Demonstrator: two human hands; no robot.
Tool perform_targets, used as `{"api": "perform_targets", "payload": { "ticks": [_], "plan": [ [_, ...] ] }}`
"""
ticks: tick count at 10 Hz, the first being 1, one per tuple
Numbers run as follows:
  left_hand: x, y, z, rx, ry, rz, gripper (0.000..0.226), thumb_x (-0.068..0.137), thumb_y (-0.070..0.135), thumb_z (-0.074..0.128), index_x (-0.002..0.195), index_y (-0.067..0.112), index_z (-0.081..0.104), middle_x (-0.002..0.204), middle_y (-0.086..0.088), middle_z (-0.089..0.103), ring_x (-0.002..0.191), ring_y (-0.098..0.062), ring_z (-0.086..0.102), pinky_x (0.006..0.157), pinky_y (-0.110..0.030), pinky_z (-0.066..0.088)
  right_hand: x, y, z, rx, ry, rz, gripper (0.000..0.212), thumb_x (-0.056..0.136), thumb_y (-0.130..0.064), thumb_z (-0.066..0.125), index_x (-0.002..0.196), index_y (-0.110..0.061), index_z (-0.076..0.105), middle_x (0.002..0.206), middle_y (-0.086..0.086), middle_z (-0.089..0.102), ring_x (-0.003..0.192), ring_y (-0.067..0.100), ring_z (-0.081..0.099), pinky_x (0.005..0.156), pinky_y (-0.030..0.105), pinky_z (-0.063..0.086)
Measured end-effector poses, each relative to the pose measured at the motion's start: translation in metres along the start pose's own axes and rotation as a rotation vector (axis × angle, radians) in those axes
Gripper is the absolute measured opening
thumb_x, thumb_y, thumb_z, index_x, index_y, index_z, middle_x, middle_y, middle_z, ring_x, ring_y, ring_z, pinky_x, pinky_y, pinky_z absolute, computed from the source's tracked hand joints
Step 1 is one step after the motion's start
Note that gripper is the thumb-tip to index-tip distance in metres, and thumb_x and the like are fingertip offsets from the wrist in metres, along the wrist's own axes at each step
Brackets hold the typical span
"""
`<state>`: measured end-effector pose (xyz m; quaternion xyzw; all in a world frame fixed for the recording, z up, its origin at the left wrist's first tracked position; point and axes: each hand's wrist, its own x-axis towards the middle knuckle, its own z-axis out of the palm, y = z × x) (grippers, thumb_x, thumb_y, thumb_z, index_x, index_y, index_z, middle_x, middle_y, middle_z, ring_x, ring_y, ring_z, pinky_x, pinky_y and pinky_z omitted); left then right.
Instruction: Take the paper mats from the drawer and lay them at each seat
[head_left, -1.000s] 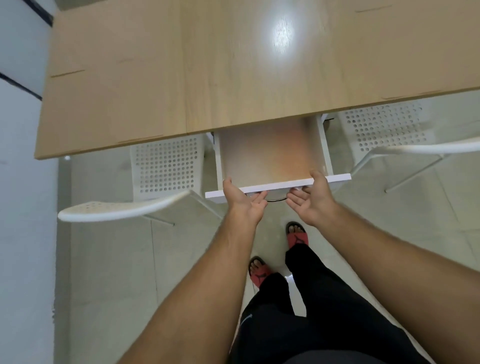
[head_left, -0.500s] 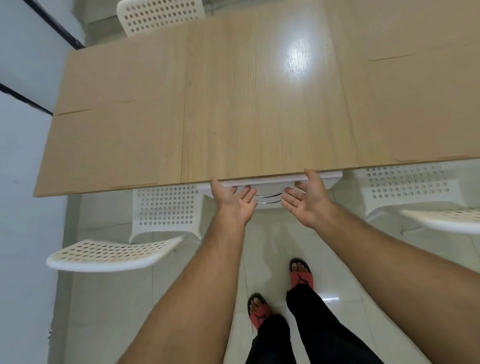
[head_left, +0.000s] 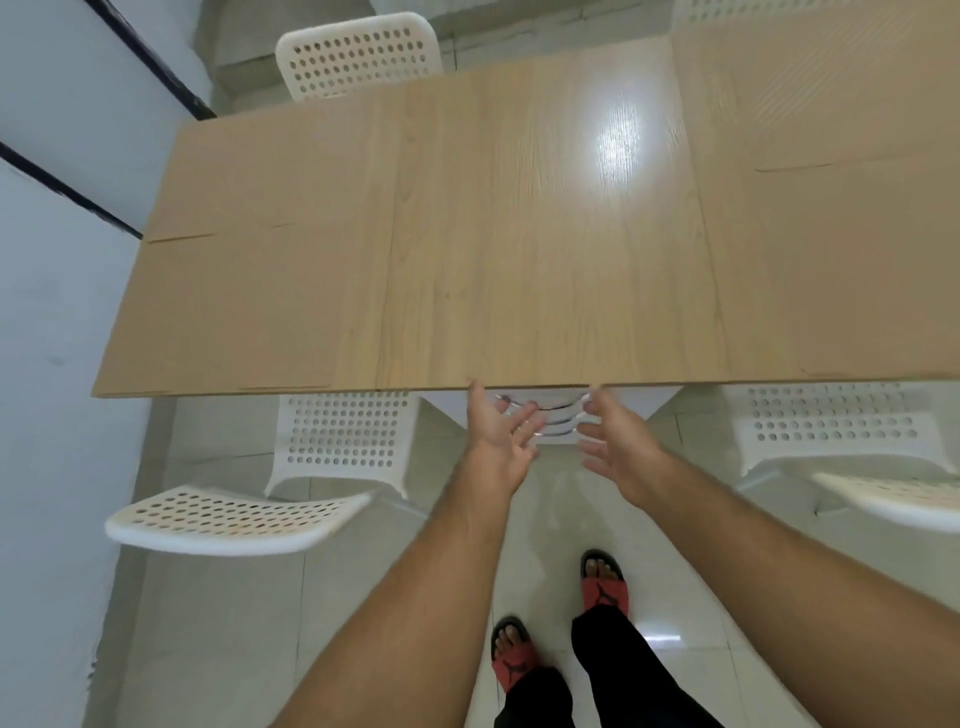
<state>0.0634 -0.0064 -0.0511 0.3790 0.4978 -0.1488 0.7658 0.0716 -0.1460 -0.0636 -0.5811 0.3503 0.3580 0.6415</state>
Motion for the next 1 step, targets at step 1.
{"api": "perform_targets", "payload": {
  "ticks": [1],
  "plan": [
    [-0.0211,-0.0039,-0.0064,0.322,-0.028,0.083,0.052,0.098,0.055,0.042,0.135,0.020,0.050,0.121,-0.005,0.069,0.108,-0.023,0.067,0.101,-0.047,0.034,-0.0199,0.0029,0.0091,-0.294,0.116,-0.284,0.025,0.094,-0.038,0.055,0.114,-0.025,0.064,0.120,0.003,0.067,0.098,0.015,0.064,0.089,0.039,0.054]
  ]
}}
